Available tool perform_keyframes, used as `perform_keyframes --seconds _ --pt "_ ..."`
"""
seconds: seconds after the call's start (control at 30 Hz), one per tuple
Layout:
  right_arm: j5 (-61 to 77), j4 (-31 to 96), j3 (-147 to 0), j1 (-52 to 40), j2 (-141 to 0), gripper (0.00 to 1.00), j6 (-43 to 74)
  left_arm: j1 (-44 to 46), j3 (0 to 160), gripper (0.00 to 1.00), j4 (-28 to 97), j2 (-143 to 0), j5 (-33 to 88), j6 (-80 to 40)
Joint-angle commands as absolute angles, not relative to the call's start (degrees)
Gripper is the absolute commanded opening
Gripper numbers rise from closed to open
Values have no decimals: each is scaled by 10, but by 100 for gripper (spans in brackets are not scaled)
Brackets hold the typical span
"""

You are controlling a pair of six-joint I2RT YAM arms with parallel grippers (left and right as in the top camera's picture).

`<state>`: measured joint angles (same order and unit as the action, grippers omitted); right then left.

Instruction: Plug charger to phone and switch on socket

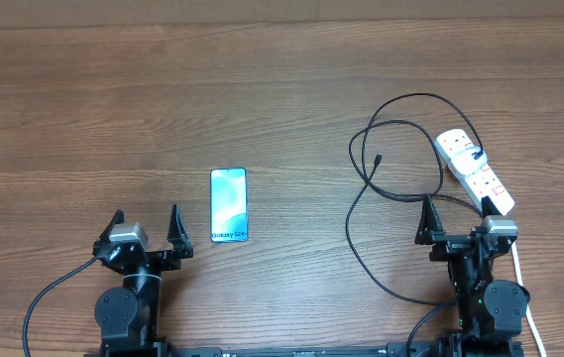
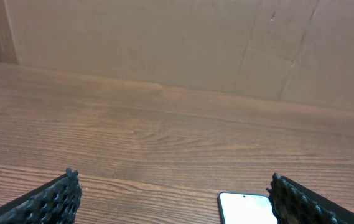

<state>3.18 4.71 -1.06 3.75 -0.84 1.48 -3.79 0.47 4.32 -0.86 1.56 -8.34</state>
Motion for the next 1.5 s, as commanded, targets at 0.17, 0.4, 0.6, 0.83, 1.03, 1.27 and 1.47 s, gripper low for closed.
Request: perform_keyframes --seconds 0.17,0.4,0.6,0.83,1.03,1.27,1.47 --pt "35 44 -4 39 -2 100 12 -41 3 100 43 -4 24 -68" --pt "35 44 -4 39 -2 100 12 -41 3 99 43 -4 24 -68" --pt "35 44 -4 39 -2 100 12 -41 3 100 43 -4 24 -68" --pt "35 44 -4 39 -2 100 12 -41 3 100 43 -4 24 -68" --pt "35 44 -4 39 -2 100 12 -41 3 100 41 -4 46 -94" --pt "35 44 -4 39 -2 100 12 -41 31 100 46 -4 124 -127" --pt "35 44 -4 39 -2 100 12 -41 136 100 99 -44 123 -133"
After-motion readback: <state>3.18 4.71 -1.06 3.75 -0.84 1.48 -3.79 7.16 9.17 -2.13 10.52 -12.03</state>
